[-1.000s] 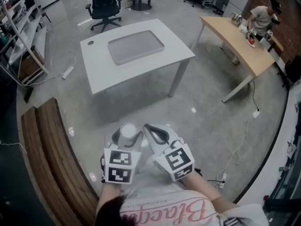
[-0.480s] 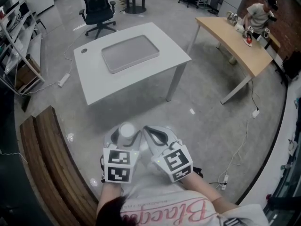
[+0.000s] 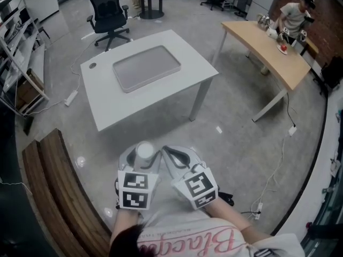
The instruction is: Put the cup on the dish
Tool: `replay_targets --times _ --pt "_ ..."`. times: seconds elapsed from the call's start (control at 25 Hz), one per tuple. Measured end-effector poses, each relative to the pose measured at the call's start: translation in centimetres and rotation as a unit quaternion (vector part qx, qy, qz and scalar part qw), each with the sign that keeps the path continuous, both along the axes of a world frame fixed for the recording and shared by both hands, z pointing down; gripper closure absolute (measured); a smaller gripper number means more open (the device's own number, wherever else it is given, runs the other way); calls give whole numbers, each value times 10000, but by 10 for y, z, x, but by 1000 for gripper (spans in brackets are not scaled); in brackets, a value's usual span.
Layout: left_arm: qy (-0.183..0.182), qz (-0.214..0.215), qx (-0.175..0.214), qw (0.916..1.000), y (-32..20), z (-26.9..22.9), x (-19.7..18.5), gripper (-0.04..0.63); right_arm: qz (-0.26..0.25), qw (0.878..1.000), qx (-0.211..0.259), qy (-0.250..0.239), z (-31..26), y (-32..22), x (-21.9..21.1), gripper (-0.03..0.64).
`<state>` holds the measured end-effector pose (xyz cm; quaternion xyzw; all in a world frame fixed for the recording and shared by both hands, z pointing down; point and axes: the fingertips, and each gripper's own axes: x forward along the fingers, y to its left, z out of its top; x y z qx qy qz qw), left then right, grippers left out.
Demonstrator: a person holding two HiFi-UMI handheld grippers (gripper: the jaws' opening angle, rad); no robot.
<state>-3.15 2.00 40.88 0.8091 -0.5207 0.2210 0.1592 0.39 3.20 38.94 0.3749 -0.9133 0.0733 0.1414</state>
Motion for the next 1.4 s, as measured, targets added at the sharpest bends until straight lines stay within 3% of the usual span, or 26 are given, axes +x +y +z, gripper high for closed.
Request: replay_targets --times 0.52,1.0,1.4 --pt "120 110 30 9999 -91 3 7 333 104 9998 67 184 -1 -86 6 615" --pt "117 -10 -44 9999 -185 4 -10 333 -31 9993 -50 369 0 -178 -12 615" --pt "43 208 -136 9997 -258 13 -25 333 151 9990 -144 383 7 -247 -28 615"
